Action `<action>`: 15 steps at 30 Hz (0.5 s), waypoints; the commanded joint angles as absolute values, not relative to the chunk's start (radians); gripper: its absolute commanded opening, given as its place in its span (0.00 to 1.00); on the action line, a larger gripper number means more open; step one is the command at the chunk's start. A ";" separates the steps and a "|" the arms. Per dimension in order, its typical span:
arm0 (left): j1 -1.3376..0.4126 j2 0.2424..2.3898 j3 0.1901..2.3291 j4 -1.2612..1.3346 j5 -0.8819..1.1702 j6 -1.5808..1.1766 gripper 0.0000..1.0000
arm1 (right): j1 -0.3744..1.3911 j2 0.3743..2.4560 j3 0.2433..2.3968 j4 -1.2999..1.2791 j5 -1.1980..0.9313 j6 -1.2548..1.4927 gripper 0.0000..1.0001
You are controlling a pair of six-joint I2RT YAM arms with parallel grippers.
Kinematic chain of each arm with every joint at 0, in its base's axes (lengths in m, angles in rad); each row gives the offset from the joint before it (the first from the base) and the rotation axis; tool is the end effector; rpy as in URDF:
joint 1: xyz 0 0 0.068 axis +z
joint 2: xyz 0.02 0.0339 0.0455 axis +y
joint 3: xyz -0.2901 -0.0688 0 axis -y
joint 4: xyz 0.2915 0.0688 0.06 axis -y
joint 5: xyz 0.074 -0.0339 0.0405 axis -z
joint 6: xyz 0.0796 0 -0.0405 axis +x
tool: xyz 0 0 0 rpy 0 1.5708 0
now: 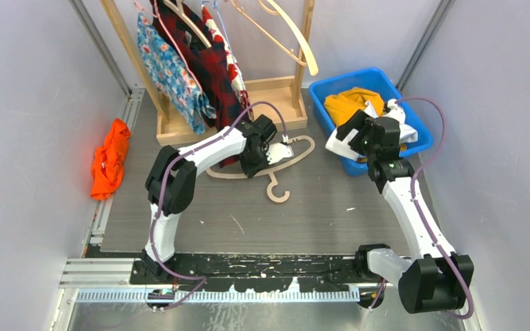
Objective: Remove the skirt from the hanger
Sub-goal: Pick up the hanger at the center of the board.
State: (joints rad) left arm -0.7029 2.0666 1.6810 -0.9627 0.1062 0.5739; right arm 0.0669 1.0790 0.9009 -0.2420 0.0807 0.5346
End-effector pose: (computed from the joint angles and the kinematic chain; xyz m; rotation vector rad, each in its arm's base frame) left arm 0.3642 -0.3196 0.1652 1.7548 2.3357 -0.1760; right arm 0.3203 0.0150 0.3141 0.5149 1.9353 0.3074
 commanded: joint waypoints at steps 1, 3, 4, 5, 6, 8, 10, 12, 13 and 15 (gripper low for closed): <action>-0.701 1.990 1.724 -0.985 0.091 0.554 0.00 | 0.104 1.018 0.850 -0.217 -0.002 0.614 0.93; -0.702 1.991 1.723 -0.986 0.089 0.553 0.00 | 0.134 1.001 0.803 -0.201 -0.012 0.629 0.93; -0.702 1.991 1.723 -0.987 0.089 0.552 0.00 | 0.146 0.996 0.784 -0.199 -0.018 0.639 0.93; -0.702 1.991 1.723 -0.987 0.090 0.551 0.00 | 0.160 0.992 0.768 -0.196 -0.031 0.650 0.93; -0.702 1.991 1.723 -0.988 0.091 0.551 0.00 | 0.176 0.988 0.753 -0.190 -0.044 0.664 0.93; -0.702 1.990 1.725 -0.988 0.088 0.548 0.00 | 0.207 0.980 0.722 -0.177 -0.069 0.690 0.92; -0.702 1.987 1.727 -0.988 0.090 0.548 0.00 | 0.231 0.969 0.691 -0.159 -0.087 0.720 0.92; -0.703 1.985 1.728 -0.987 0.092 0.546 0.00 | 0.246 0.960 0.660 -0.140 -0.102 0.744 0.92; -0.703 1.985 1.730 -0.987 0.093 0.547 0.00 | 0.254 0.959 0.648 -0.132 -0.109 0.753 0.92; -0.704 1.988 1.732 -0.991 0.093 0.546 0.00 | 0.278 0.966 0.625 -0.112 -0.120 0.764 0.92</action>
State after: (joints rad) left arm -0.7029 2.0571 1.6848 -0.9752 0.0937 0.5556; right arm 0.2462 0.9886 0.6491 -0.2085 -0.0769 0.7044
